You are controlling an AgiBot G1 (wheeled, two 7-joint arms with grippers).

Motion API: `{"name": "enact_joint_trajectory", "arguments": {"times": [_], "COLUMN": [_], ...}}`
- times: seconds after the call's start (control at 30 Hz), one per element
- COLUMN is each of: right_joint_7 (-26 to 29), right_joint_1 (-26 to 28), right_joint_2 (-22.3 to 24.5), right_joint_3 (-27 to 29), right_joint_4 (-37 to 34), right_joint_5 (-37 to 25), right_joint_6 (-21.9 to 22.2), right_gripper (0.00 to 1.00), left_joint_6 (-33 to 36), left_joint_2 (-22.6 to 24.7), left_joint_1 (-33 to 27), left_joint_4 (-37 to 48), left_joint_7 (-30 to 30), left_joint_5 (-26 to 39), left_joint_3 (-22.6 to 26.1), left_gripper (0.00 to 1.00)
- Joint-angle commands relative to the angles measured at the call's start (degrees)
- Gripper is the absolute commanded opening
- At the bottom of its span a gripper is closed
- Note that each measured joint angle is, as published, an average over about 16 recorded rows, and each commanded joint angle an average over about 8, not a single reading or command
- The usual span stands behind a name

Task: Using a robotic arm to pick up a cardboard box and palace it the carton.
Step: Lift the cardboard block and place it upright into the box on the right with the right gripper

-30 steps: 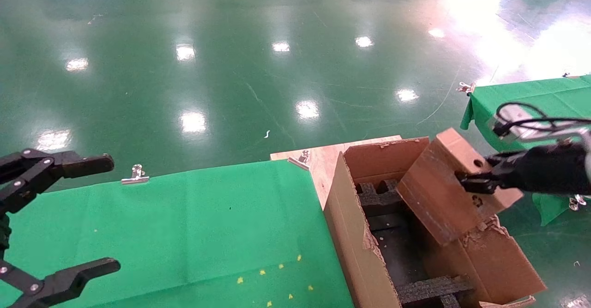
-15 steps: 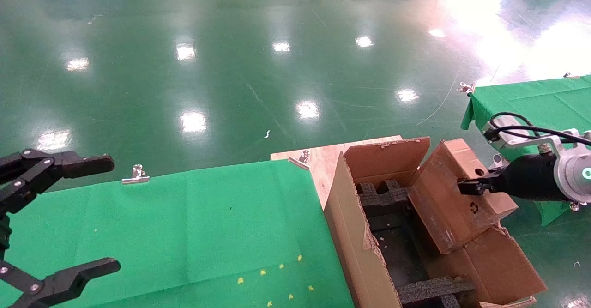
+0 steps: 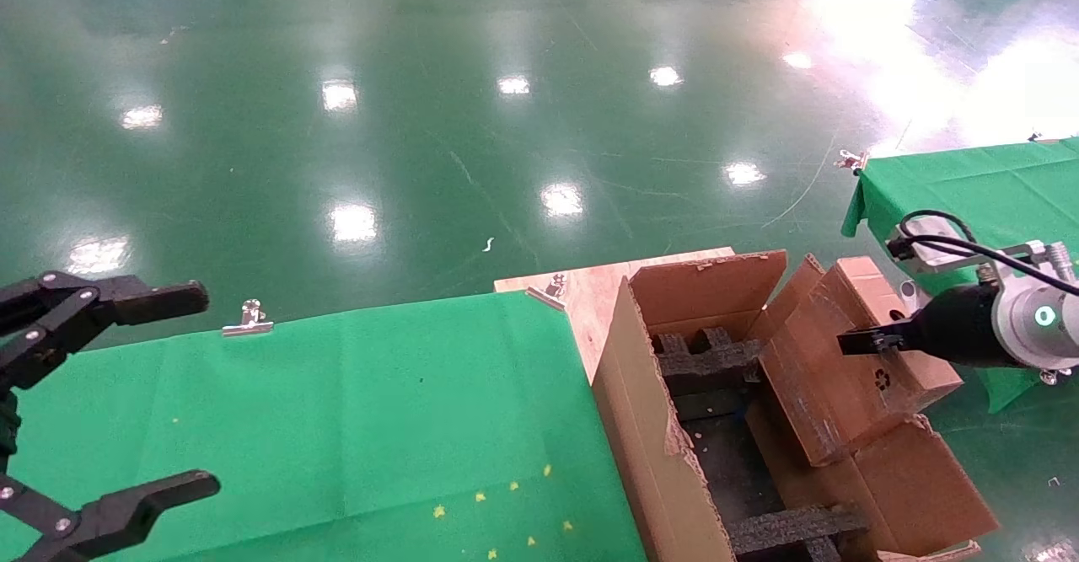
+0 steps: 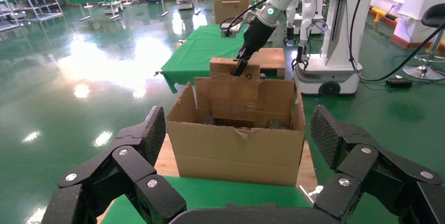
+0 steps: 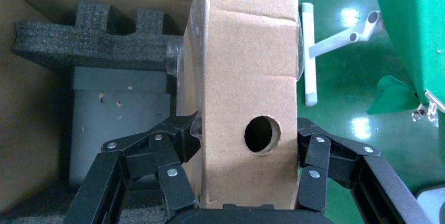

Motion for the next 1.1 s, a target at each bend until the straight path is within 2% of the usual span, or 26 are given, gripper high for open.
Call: {"name": "enact_joint_trajectory", "arguments": {"times": [0.03,0.57,1.1], "right_joint_7": [0.77,1.7,-2.01], "right_joint_1": [-0.22,-1.27,1.28], "right_joint_2": [-0.21,-0.77,-0.28], "right_joint_3": [-0.15,-0.92,-0.33], "right_joint_4": [0.08,0.13,0.2], "right_joint_5": [-0.28,-0.45,2.71], "right_joint_6": [-0.11,-0.72,-7.2], "right_gripper": [0.0,0.0,0.0], "left_joint_6": [0.0,-0.01,-0.02], "left_joint_2": [0.0,-0.01,-0.02], "left_joint_1": [0.0,-0.01,-0.01], "left_joint_4": [0.0,0.0,0.0], "left_joint_7": [0.0,0.01,0.03], "left_joint_5": [0.0,-0.02,-0.04], "left_joint_3": [0.0,0.03,0.05], "left_gripper": [1.0,1.0,1.0]}}
